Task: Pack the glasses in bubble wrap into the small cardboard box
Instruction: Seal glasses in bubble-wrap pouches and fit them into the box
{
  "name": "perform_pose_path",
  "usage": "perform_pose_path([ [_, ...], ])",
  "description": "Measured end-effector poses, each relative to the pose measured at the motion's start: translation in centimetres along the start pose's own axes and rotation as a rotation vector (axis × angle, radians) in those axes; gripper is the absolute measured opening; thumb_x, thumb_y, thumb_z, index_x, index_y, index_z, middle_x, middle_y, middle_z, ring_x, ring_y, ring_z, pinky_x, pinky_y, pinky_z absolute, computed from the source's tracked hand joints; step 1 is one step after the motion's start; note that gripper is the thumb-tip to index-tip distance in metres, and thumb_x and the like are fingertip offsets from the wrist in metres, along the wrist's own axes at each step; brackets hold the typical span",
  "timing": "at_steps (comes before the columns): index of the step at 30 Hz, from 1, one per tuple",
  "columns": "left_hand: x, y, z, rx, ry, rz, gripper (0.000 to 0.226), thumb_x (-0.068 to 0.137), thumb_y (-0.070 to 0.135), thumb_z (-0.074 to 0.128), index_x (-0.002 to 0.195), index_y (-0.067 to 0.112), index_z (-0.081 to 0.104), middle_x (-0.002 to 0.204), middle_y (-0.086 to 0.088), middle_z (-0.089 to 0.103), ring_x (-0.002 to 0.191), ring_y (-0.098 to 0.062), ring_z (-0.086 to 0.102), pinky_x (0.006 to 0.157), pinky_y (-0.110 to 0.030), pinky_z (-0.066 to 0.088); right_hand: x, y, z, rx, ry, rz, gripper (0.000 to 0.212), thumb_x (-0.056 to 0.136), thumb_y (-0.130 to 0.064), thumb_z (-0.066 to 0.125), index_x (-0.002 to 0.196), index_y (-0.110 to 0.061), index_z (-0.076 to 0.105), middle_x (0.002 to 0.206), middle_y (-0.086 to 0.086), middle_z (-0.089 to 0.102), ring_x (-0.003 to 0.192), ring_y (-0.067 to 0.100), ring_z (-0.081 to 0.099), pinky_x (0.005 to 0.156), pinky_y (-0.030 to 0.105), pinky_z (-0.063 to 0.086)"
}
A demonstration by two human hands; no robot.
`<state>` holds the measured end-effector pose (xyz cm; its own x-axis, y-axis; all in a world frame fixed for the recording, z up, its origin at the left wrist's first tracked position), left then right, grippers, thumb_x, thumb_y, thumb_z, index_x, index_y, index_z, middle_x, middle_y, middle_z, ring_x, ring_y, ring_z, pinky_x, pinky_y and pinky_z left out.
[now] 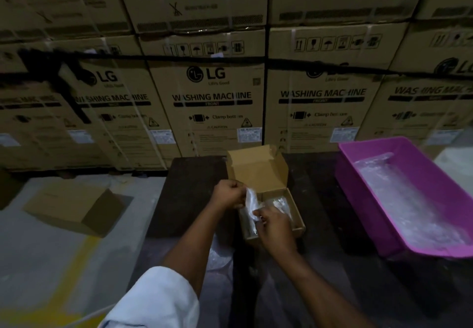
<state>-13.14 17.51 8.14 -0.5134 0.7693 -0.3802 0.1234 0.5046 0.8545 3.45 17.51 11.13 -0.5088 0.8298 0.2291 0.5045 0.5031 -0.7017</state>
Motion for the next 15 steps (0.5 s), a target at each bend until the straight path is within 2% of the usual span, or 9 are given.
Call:
perform_pose_path([
  [2, 0.1, -0.9, 0.5, -0.021, -0.020, -0.027, 0.014, 0.087, 0.016, 0.066, 0.078, 0.006, 0.067, 0.068, -0.009, 0.061, 0.051, -0.014, 0.056, 0.047, -0.021, 0.048, -0.1, 0.4, 0.9, -0.006, -0.024, 0.008, 0.027, 0.073, 0.006, 0.063, 0.093, -0.009, 0.073, 0.090, 0.009, 0.068, 0.080, 0.024, 0.066, 0.072, 0.008, 0.032],
  [4, 0.5, -0.8, 0.5, 0.124, 0.018, 0.078, 0.021, 0.079, 0.026, 0.077, 0.084, 0.007, 0.072, 0.070, -0.005, 0.068, 0.058, -0.011, 0.062, 0.055, -0.020, 0.049, -0.3, 0.8, 1.9, -0.010, -0.067, 0.014, 0.027, 0.074, 0.004, 0.060, 0.095, -0.008, 0.073, 0.093, 0.009, 0.068, 0.081, 0.025, 0.066, 0.074, 0.011, 0.035],
  [5, 0.4, -0.4, 0.4, 0.228, 0.056, 0.142, 0.023, 0.076, 0.027, 0.079, 0.088, 0.008, 0.073, 0.076, -0.004, 0.071, 0.067, -0.012, 0.066, 0.062, -0.019, 0.049, -0.5, 0.8, 2.4, -0.015, -0.091, 0.009, 0.027, 0.075, 0.002, 0.058, 0.096, -0.007, 0.072, 0.094, 0.010, 0.067, 0.082, 0.025, 0.066, 0.075, 0.012, 0.037],
  [8, -0.2, 0.2, 0.9, 0.426, 0.132, 0.256, 0.021, 0.076, 0.016, 0.071, 0.096, 0.011, 0.073, 0.092, -0.008, 0.074, 0.090, -0.021, 0.069, 0.077, -0.024, 0.050, -1.0, 1.0, 3.6, -0.037, -0.184, 0.006, 0.028, 0.082, -0.002, 0.055, 0.106, -0.006, 0.070, 0.103, 0.011, 0.066, 0.090, 0.026, 0.065, 0.084, 0.025, 0.046],
  [10, -0.3, 0.4, 1.8, 0.538, 0.125, 0.315, 0.025, 0.077, 0.011, 0.063, 0.100, 0.012, 0.072, 0.096, -0.009, 0.073, 0.092, -0.025, 0.067, 0.078, -0.028, 0.052, -1.3, 1.3, 4.2, -0.063, -0.235, 0.006, 0.031, 0.085, -0.005, 0.053, 0.113, -0.008, 0.067, 0.108, 0.011, 0.065, 0.095, 0.026, 0.064, 0.086, 0.032, 0.050],
  [15, 0.1, 1.4, 3.7, 0.782, 0.088, 0.442, 0.031, 0.079, 0.006, 0.057, 0.106, 0.016, 0.067, 0.107, -0.008, 0.065, 0.095, -0.029, 0.064, 0.081, -0.036, 0.054, -1.3, 1.6, 4.7, -0.165, -0.274, -0.004, 0.040, 0.091, -0.010, 0.047, 0.129, -0.020, 0.055, 0.107, 0.006, 0.059, 0.090, 0.025, 0.062, 0.079, 0.034, 0.051],
])
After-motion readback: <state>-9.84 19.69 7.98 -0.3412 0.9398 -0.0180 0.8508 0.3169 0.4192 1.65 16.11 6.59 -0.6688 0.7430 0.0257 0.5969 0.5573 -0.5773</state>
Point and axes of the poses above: each hand's wrist, its own x-axis towards the middle knuckle, its own z-axis out of the palm, y = z × x, the point moved 9 cm from there along x, towards the middle knuckle
